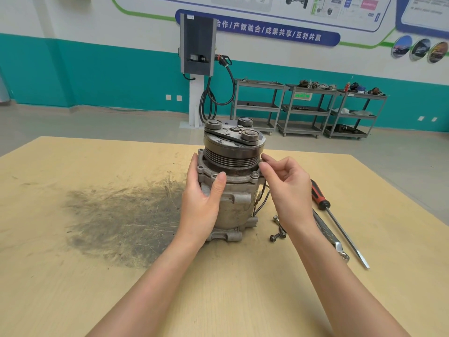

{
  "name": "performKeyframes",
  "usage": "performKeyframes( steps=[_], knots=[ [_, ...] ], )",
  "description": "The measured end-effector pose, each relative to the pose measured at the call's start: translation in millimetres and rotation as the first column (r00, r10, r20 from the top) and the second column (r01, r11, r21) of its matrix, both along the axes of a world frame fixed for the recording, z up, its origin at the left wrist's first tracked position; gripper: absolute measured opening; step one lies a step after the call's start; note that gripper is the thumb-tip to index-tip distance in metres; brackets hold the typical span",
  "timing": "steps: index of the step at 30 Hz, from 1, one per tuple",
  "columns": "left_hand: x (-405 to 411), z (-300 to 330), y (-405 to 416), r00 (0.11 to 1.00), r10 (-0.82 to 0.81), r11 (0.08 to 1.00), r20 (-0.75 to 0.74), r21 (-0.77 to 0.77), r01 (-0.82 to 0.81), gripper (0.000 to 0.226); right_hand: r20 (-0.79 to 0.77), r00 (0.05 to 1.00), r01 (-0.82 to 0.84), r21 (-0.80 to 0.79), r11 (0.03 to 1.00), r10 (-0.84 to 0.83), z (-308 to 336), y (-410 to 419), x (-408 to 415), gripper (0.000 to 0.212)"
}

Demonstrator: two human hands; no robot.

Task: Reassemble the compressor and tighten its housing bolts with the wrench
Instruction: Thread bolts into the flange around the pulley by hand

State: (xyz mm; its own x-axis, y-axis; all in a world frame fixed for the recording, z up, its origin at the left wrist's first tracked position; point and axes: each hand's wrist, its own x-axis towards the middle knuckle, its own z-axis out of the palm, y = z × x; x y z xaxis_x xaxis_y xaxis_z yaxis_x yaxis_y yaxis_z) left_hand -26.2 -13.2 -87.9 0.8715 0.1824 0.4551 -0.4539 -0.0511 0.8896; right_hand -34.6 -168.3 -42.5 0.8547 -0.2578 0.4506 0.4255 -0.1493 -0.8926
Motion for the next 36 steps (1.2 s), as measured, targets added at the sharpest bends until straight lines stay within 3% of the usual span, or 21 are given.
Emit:
performKeyframes(
  steps=[2, 5, 11, 25, 30, 36],
  knots=[
    [-0.9, 0.9, 0.0, 1.0, -0.002, 1.0, -0.004, -0.001, 0.002, 0.082, 0.006, 1.0, 0.017, 0.02, 1.0, -0.017, -0.3, 0.2, 1.1, 0.018],
    [-1.9, 1.9, 0.2, 1.0, -0.003, 1.0, -0.004, 0.002, 0.003, 0.073, 0.01, 1.0, -0.015, 0.02, 1.0, 0.015, -2.8, -1.5, -0.8, 0.006],
    [-2.1, 1.9, 0.2, 1.0, -0.003, 1.0, 0.003, 0.004, 0.003, 0.083, 0.038, 0.999, 0.005, -0.026, 1.0, -0.004, -4.3, 0.2, -4.1, 0.019],
    [-3.2, 4.1, -0.2, 1.0, -0.013, 1.0, -0.012, -0.011, 0.013, 0.09, 0.027, 1.0, 0.006, 0.02, 1.0, -0.007, -5.0, 0.1, -2.9, 0.003],
    [-3.6, 4.4, 0.1, 1.0, -0.012, 1.0, -0.012, -0.004, 0.012, 0.089, 0.067, 0.997, 0.04, -0.067, 0.997, -0.035, -6.2, 4.1, -4.9, 0.02],
    [-3.4, 3.5, 0.1, 1.0, 0.001, 1.0, -0.012, 0.011, -0.001, 0.086, 0.045, 0.997, 0.068, -0.075, 0.995, -0.065, -6.2, 6.0, -1.6, 0.004]
  ],
)
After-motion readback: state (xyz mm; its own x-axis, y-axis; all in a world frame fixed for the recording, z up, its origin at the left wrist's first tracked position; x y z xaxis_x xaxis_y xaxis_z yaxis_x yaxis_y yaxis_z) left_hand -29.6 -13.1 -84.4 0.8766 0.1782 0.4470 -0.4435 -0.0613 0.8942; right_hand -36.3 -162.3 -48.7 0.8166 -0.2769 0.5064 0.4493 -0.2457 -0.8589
